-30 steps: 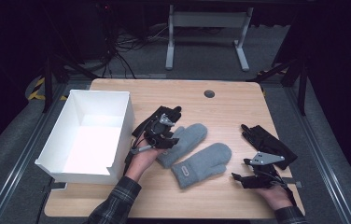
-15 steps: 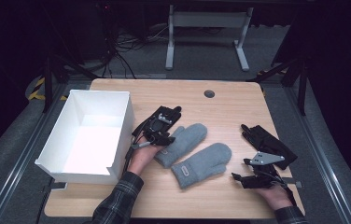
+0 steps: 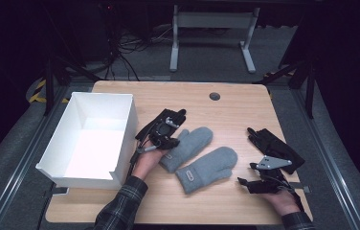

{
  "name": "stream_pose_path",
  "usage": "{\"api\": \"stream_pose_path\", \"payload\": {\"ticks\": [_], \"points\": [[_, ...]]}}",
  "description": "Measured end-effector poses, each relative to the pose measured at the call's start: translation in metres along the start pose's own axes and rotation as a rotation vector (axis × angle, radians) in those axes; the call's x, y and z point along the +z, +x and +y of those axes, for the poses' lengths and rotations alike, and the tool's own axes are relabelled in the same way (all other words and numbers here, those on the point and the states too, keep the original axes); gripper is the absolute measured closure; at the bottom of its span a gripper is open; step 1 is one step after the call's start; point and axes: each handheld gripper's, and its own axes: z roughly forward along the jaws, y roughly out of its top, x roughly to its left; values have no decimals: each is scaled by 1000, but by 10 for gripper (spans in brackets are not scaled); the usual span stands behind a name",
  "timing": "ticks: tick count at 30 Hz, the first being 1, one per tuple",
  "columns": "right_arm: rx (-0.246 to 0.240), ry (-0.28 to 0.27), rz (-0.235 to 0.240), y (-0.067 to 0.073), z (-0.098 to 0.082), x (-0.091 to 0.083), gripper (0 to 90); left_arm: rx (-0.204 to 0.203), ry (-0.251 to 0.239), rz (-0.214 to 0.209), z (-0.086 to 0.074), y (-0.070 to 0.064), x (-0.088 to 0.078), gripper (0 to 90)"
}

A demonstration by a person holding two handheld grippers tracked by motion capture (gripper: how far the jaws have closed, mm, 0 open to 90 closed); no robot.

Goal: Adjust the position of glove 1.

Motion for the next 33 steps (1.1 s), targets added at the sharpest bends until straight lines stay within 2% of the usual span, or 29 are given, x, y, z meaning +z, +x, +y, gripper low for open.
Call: {"api": "stream_pose_path", "payload": {"ticks": [1,2,6,8,10,12,14,17,18,19,20,22,23,25,26,28,33], "points": [[0,0,0,0,0,0,226,17,-21,-12,3,-2,-5,872],[0,0,0,0,0,0,226,17,-21,-12,3,-2,-5,872],[1,1,-1,0,0,0,227,43,-75,-38,12,-9,-15,872],[3,4,-2,0,1,0,267,52,-97,-50,16,-13,-20,873],[-1,16,6,1,3,-2,358,70,-111,-60,20,-17,-25,873],[5,2,43,4,6,-6,491,89,-121,-66,24,-23,-31,874],[-18,-9,55,9,11,-9,617,103,-139,-67,26,-28,-34,875],[-32,-38,124,18,19,-11,806,120,-156,-67,29,-36,-38,875],[-32,-38,124,18,19,-11,806,120,-156,-67,29,-36,-38,875],[-40,-37,146,22,23,-10,855,126,-154,-70,30,-38,-39,875],[-56,-27,204,31,29,-3,899,131,-149,-68,31,-39,-40,875],[-71,-12,241,38,34,4,900,136,-150,-70,31,-42,-42,875],[-71,-12,241,38,34,4,900,141,-149,-68,31,-44,-42,875],[-100,2,282,49,41,13,900,149,-142,-59,31,-47,-44,875],[-109,7,291,52,43,15,900,138,-142,-52,30,-49,-44,875],[-130,14,309,59,49,22,900,148,-125,-49,29,-51,-46,875],[-158,40,331,68,55,35,900,154,-133,-59,26,-59,-47,875]]}}
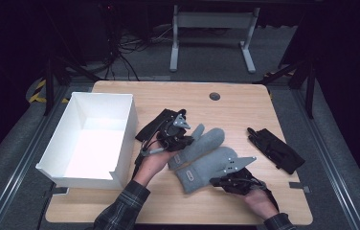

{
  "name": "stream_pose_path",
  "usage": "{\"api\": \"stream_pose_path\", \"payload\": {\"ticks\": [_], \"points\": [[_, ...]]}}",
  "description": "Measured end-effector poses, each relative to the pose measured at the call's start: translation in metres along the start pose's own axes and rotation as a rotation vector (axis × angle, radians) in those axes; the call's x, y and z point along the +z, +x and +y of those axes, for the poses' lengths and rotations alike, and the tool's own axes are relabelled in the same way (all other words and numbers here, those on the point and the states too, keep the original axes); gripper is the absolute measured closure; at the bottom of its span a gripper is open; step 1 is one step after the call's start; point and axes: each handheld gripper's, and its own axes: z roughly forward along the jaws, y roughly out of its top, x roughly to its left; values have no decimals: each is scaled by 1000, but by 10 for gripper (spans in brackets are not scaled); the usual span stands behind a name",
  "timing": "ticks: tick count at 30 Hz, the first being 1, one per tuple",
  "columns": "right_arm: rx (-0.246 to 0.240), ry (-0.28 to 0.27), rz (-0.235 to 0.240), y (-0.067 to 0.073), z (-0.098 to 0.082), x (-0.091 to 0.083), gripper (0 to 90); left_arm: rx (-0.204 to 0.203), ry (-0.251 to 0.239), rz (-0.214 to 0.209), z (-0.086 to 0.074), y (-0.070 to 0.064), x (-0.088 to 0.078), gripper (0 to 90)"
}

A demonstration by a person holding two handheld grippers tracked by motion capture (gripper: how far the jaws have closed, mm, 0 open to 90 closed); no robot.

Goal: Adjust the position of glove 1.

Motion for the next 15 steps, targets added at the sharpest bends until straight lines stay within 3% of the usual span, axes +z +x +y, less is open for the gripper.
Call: {"api": "stream_pose_path", "payload": {"ticks": [15], "points": [[17,7,-18,-9,4,5,900,45,3,-52,2,-23,-1,875]]}}
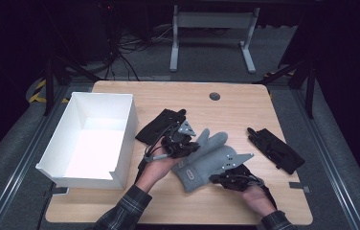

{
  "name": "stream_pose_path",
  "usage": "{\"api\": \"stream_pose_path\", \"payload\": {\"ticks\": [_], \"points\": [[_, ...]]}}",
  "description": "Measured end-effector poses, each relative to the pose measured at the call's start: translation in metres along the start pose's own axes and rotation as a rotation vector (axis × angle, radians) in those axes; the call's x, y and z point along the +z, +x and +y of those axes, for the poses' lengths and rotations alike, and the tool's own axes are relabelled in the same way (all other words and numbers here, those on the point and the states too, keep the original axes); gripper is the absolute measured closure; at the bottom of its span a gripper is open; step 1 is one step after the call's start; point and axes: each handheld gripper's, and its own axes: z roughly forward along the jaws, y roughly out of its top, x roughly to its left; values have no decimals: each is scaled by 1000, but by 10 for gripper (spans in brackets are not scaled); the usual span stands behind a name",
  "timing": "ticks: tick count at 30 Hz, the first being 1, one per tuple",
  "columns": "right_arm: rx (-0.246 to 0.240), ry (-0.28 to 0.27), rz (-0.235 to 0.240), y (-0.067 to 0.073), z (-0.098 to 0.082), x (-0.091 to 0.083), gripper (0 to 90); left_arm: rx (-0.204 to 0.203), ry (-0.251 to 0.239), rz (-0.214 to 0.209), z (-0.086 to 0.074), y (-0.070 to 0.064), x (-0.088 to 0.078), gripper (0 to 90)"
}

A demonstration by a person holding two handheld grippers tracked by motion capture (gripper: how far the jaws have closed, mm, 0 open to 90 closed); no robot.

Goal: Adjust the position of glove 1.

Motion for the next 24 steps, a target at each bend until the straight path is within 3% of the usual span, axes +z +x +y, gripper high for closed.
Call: {"api": "stream_pose_path", "payload": {"ticks": [6,13,20,23,24], "points": [[-4,6,-8,-2,5,4,900,23,16,-1,2,-9,0,875],[2,3,-11,-4,6,6,900,35,46,-42,1,-20,10,871],[5,6,-21,-5,5,8,900,39,65,-102,0,-29,24,858],[5,2,-21,-6,4,6,900,32,26,-163,0,-29,24,828],[5,-1,-22,-6,4,4,900,32,26,-163,0,-29,24,814]]}}
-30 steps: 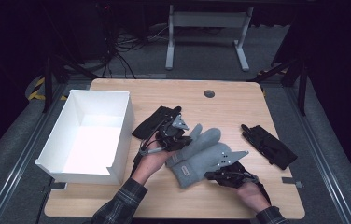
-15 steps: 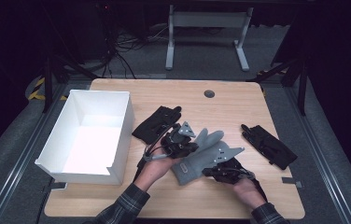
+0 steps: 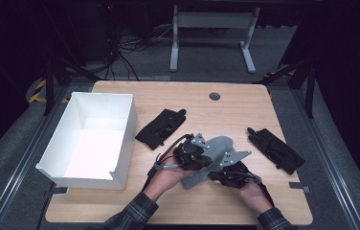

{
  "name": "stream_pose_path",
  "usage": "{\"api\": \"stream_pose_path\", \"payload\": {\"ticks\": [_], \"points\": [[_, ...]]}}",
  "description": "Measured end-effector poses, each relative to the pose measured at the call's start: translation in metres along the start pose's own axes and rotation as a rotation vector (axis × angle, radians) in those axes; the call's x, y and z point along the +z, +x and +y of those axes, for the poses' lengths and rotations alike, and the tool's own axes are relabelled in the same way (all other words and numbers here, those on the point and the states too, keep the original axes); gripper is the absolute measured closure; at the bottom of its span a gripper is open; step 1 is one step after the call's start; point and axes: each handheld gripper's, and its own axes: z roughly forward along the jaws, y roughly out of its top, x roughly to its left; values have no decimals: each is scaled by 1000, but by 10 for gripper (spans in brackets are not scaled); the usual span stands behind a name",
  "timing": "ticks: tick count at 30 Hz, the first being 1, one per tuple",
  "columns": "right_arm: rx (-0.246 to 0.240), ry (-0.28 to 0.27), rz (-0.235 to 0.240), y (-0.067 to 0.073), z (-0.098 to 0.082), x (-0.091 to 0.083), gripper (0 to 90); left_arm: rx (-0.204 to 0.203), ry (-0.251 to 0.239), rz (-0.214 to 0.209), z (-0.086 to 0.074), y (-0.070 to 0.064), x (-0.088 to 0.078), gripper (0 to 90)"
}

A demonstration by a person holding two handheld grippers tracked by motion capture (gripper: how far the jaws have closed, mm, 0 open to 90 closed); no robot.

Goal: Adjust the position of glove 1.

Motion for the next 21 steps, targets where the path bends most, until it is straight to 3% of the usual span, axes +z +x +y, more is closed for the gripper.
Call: {"api": "stream_pose_path", "payload": {"ticks": [3,6,7,9,13,18,21], "points": [[8,-14,-20,-1,-5,-12,896,10,-28,4,3,-1,-7,837],[35,-16,-57,-4,-19,-31,862,14,-21,20,3,1,-11,894],[54,-19,-65,-7,-24,-37,852,8,-16,56,2,3,-13,895],[88,-28,-89,-12,-35,-49,819,-9,-19,72,-2,8,-16,894],[137,-45,-150,-22,-51,-65,658,-33,-36,93,-5,19,-19,892],[165,-17,-215,-30,-66,-66,396,-21,-44,122,-2,25,-14,699],[159,-11,-234,-32,-68,-64,334,-22,-42,132,0,32,-9,542]]}}
